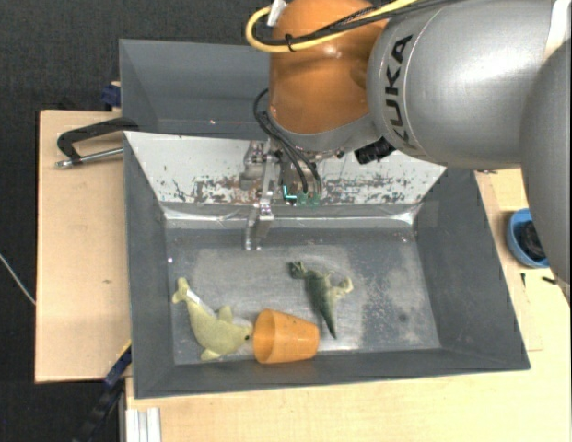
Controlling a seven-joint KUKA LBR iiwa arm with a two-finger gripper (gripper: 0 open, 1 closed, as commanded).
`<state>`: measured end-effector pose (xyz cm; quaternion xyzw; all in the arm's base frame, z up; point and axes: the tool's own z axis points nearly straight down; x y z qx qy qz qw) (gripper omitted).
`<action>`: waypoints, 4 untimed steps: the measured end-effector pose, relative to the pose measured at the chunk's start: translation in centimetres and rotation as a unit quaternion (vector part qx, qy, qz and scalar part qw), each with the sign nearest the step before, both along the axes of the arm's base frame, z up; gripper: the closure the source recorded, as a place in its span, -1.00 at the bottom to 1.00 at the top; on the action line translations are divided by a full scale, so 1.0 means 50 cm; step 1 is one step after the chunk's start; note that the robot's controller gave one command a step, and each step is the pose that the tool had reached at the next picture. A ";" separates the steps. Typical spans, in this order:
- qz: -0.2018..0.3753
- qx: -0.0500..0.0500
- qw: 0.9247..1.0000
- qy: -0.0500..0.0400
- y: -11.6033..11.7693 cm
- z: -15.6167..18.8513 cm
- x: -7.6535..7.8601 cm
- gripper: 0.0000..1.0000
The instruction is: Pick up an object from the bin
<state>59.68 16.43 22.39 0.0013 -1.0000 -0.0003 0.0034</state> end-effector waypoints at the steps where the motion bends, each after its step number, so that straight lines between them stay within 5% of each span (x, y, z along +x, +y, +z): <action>1: 0.014 0.000 1.000 -0.001 0.064 -0.267 -0.136 -1.00; 2: 0.205 0.002 0.979 -0.007 0.064 -0.220 -0.104 -1.00; 3: 0.264 0.001 0.964 -0.011 0.076 -0.303 -0.190 -1.00; 4: 0.569 0.002 0.822 -0.010 0.120 -0.301 -0.206 -1.00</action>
Offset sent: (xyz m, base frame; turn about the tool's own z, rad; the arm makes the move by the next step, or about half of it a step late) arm -0.0664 0.0302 -0.1303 -0.0245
